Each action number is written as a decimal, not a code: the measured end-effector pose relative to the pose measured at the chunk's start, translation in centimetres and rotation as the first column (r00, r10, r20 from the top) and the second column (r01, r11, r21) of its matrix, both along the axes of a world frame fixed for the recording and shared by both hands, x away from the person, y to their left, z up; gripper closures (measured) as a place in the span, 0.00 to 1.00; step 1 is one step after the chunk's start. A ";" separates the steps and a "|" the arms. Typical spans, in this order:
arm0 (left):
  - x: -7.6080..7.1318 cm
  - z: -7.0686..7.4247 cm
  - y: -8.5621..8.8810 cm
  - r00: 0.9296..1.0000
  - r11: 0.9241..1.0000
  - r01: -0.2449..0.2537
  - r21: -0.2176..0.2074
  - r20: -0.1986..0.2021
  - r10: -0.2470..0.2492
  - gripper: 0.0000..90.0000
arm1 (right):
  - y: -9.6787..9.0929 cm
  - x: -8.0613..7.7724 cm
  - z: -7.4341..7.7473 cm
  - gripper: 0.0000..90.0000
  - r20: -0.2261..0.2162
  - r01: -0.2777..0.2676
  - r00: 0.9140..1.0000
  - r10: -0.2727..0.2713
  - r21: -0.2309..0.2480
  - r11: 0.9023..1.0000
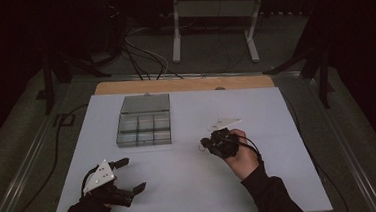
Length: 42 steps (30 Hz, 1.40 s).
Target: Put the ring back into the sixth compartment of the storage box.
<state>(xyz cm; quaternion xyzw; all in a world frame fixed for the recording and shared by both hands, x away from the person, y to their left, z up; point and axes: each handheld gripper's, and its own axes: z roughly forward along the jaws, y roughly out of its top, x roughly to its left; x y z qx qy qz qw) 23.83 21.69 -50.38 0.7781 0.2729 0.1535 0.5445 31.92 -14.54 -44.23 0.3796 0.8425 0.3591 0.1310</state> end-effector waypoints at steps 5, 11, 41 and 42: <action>0.0 0.0 0.1 1.000 1.000 0.001 -0.004 0.001 -0.001 0.01 | 0.8 0.4 0.3 0.97 0.004 -0.002 1.000 0.002 0.000 1.000; 0.0 0.0 0.0 1.000 1.000 0.001 -0.002 0.000 -0.001 0.01 | 1.8 0.9 0.6 0.97 0.009 -0.013 1.000 0.013 0.006 1.000; 0.0 0.0 0.1 1.000 1.000 0.002 0.002 0.002 -0.002 0.01 | 6.0 3.7 2.0 0.97 0.026 -0.067 0.997 0.066 0.010 0.998; 0.0 0.0 0.1 1.000 1.000 0.001 -0.001 0.002 -0.001 0.01 | 6.0 3.7 2.0 0.97 0.026 -0.067 0.997 0.066 0.010 0.998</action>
